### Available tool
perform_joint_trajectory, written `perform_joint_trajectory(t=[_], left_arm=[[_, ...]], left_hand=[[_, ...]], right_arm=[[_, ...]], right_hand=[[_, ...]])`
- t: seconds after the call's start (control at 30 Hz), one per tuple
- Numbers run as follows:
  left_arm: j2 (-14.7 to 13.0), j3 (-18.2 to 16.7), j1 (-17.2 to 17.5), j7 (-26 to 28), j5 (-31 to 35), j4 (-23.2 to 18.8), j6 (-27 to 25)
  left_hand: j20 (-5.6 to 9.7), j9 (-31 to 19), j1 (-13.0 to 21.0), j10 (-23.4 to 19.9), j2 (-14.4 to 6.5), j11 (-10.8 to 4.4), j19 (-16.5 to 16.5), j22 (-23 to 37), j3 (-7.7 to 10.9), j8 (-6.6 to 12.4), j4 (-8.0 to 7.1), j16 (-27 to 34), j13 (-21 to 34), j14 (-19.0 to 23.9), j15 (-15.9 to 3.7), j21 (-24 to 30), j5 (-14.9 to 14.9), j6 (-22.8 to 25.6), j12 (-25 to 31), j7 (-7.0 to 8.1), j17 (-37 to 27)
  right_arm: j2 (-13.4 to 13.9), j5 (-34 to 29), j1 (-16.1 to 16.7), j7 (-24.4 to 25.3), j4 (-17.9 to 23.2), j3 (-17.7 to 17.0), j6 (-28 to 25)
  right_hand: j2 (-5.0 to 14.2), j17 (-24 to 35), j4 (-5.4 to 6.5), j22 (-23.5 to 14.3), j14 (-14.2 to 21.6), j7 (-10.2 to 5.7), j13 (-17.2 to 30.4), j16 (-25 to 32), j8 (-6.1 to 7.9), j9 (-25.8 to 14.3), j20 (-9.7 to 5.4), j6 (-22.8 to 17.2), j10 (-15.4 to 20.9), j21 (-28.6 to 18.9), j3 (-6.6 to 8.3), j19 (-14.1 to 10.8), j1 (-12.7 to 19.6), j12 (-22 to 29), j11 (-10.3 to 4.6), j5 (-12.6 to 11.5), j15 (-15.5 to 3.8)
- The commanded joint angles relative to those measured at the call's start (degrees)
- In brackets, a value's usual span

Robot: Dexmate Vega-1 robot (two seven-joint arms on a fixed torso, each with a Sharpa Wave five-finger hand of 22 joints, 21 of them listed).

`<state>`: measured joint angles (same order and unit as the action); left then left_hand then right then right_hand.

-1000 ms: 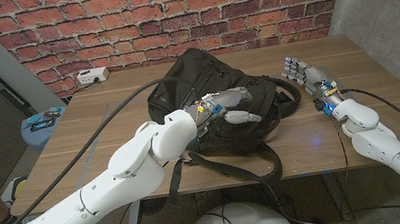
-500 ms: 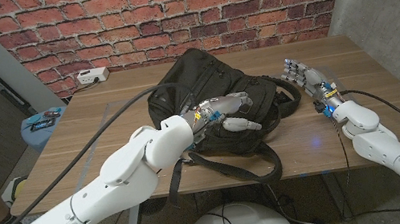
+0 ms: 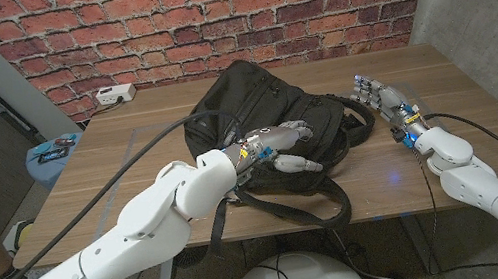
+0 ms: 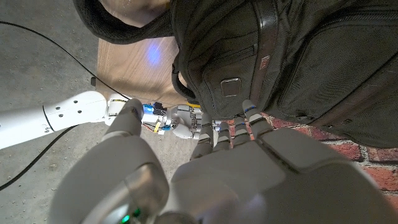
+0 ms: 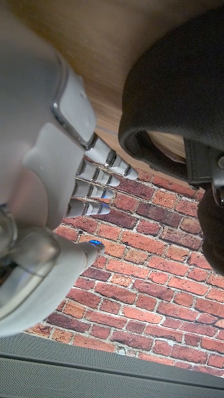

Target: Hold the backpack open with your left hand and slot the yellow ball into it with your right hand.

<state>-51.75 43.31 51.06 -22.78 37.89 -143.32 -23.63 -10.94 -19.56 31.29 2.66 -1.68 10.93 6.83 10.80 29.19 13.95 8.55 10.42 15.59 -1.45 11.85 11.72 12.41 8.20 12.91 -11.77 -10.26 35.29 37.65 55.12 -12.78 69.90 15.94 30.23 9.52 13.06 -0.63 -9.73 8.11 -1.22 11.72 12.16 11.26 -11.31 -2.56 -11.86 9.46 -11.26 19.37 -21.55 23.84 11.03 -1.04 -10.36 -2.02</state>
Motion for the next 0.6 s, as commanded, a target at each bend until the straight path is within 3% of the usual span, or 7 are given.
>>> perform_joint_trajectory(t=[0.03, 0.2, 0.6], left_arm=[[-0.5, -0.6, 2.2, -1.1, 5.6, -1.0, 2.0], [-0.2, -1.2, 2.9, -1.9, 7.1, -1.2, 2.9], [1.9, -1.4, 2.5, -6.6, 11.2, -0.5, 4.3]], left_hand=[[-0.20, -0.5, 0.8, 1.0, 0.3, 0.63, -0.7, 0.2, 0.03, -0.34, 0.56, -0.2, 0.4, -0.8, 0.25, 0.0, -0.1, -1.4, -0.1, -0.19, -0.2], [-0.32, -1.2, 3.2, 2.2, 0.6, 1.06, -1.6, 0.2, 0.14, -0.36, 1.36, -0.1, 0.7, -2.0, 0.31, -0.1, 0.0, -3.4, -0.2, -0.36, -0.3], [-0.88, -3.1, 10.7, 6.3, -0.1, 1.45, -3.7, 0.2, -0.68, 0.04, 0.91, 0.2, 1.9, -5.1, 0.40, 0.2, 1.0, -8.7, 0.0, -0.47, -0.4]], right_arm=[[-0.1, 0.2, 0.7, -0.5, -0.4, -0.2, 1.3], [0.1, 0.3, 1.0, -0.6, -0.2, -0.3, 1.3], [-0.5, 0.8, 0.5, -1.1, -1.6, -0.2, 1.7]], right_hand=[[0.18, 0.0, -0.43, -0.1, -0.3, -0.09, 0.0, 0.5, 0.07, -0.1, -1.23, 0.3, 0.0, 0.1, 0.15, -0.3, 0.4, 0.2, -0.08, 0.1, -1.24], [0.19, 0.0, -0.43, -0.1, -0.3, -0.10, 0.0, 0.6, 0.08, -0.1, -1.20, 0.3, 0.0, 0.1, 0.14, -0.3, 0.4, 0.2, -0.05, 0.1, -1.25], [0.20, 0.0, -0.52, -0.1, -0.3, -0.08, 0.0, 0.6, 0.10, -0.1, -1.17, 0.3, -0.1, 0.1, 0.15, -0.3, 0.4, 0.2, -0.04, 0.1, -1.29]])
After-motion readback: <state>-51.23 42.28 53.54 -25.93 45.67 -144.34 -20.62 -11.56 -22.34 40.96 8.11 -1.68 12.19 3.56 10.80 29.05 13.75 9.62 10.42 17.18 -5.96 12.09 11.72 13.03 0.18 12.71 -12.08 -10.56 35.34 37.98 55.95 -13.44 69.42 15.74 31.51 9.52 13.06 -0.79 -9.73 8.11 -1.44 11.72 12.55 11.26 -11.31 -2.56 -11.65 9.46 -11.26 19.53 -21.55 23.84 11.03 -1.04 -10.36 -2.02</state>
